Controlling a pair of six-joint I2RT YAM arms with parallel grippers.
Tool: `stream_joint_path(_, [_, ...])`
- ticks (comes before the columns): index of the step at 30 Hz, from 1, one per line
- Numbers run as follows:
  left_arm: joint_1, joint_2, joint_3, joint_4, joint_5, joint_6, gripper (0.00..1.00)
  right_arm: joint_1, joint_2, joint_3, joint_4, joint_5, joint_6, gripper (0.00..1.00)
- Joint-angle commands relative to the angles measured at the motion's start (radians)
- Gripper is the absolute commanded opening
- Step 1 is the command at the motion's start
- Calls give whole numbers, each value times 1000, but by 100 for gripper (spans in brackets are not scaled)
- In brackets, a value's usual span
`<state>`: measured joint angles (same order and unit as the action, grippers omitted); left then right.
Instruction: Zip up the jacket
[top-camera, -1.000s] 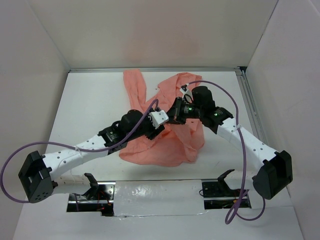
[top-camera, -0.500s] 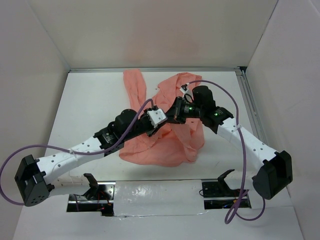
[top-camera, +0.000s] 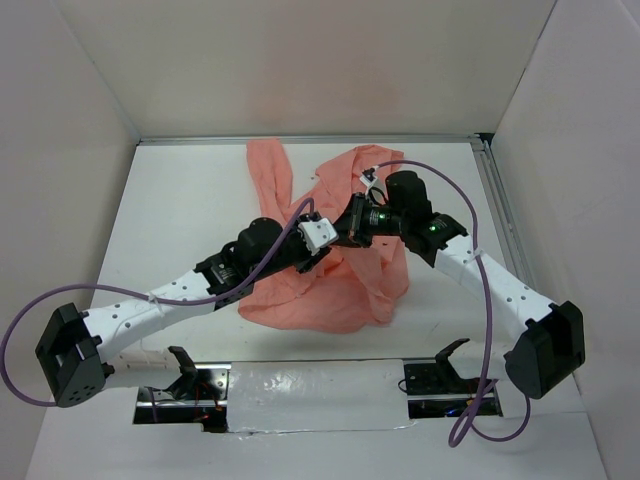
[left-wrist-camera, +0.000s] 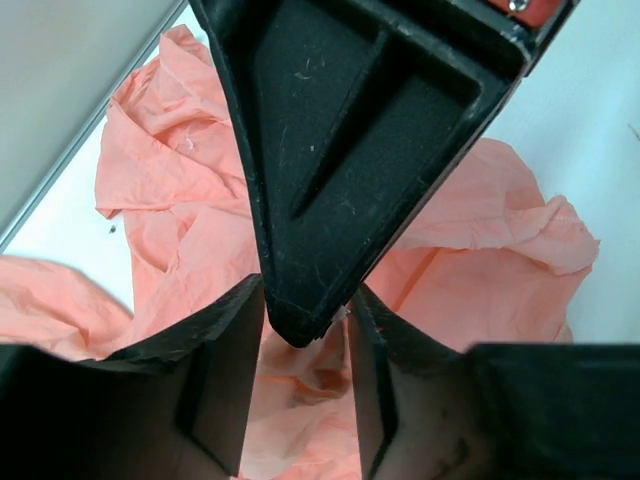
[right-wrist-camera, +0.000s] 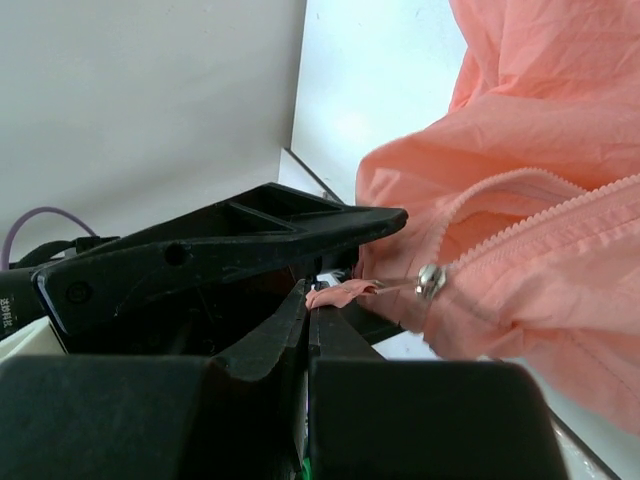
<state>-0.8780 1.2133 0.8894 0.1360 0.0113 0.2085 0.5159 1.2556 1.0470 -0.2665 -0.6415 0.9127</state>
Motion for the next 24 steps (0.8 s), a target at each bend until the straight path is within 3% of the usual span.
stream_joint_path(1, [-1, 3, 25, 69, 1, 15, 49, -7, -5, 25, 64, -21, 0, 0])
stream_joint_path(3, [-1, 0, 23, 73, 31, 22, 38, -7, 2, 24, 69, -30, 3, 0])
stream_joint_path(4, [-1, -3, 19, 77, 36, 28, 22, -8, 1, 22, 75, -35, 8, 0])
stream_joint_path(7, [-1, 0, 11, 86, 36, 40, 0, -11, 5, 22, 75, -27, 11, 0])
stream_joint_path(16, [-9, -81, -43, 99, 119, 43, 0, -53, 31, 27, 161, 95, 84, 0])
stream_joint_path(24, [-70, -211, -70, 142, 147, 74, 0, -68, 165, 82, 104, 118, 63, 0])
